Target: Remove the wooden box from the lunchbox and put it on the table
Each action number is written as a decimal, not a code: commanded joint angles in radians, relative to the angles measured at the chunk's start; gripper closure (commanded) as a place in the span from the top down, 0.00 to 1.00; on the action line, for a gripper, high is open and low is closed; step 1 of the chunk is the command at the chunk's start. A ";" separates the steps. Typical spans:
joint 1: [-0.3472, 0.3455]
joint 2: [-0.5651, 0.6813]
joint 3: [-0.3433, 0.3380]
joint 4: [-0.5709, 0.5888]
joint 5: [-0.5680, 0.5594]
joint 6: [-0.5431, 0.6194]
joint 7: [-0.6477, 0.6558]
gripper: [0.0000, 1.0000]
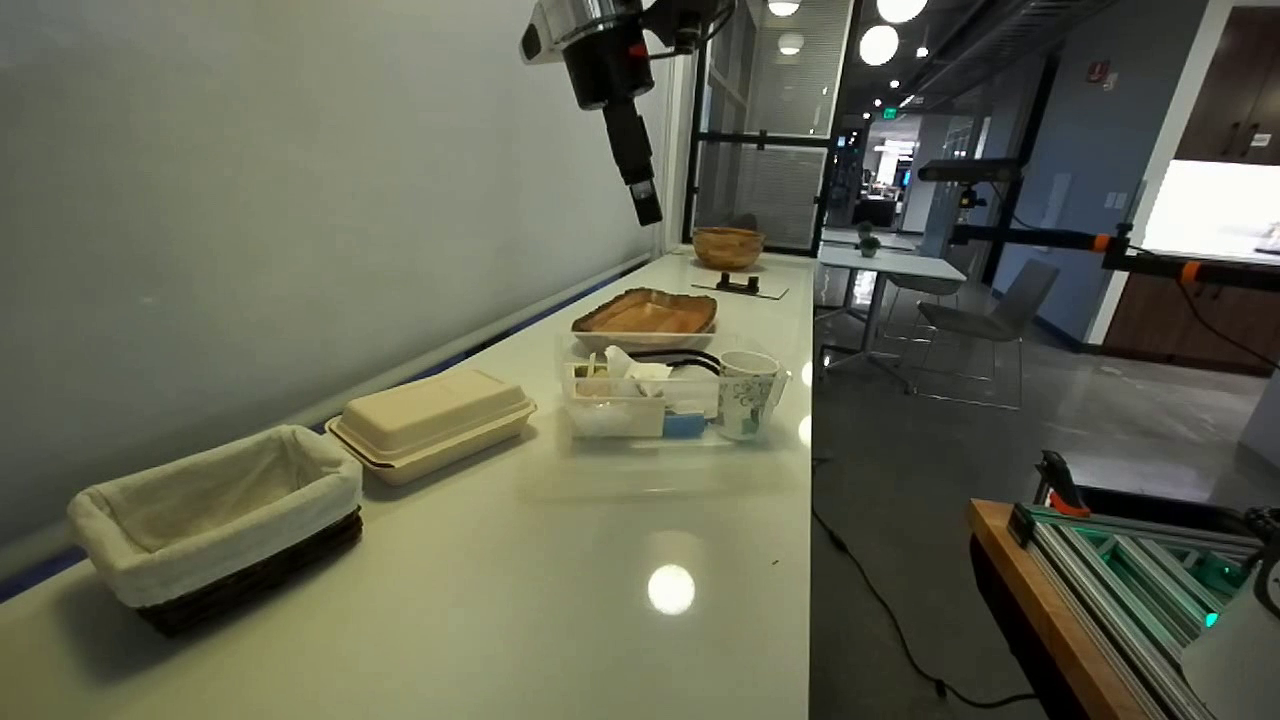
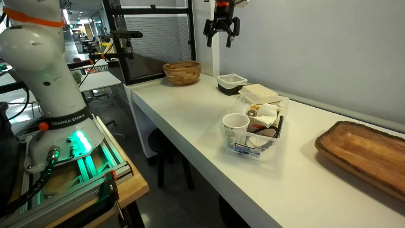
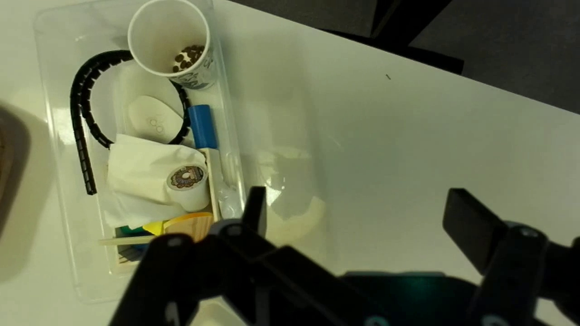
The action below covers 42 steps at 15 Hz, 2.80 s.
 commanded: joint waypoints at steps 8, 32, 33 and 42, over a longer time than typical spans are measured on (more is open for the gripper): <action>-0.127 0.263 -0.018 0.159 -0.027 0.107 -0.131 1.00; -0.249 0.457 -0.006 0.156 0.087 0.379 -0.134 1.00; -0.249 0.457 -0.006 0.156 0.088 0.379 -0.132 1.00; -0.255 0.481 0.005 0.134 0.087 0.480 -0.164 1.00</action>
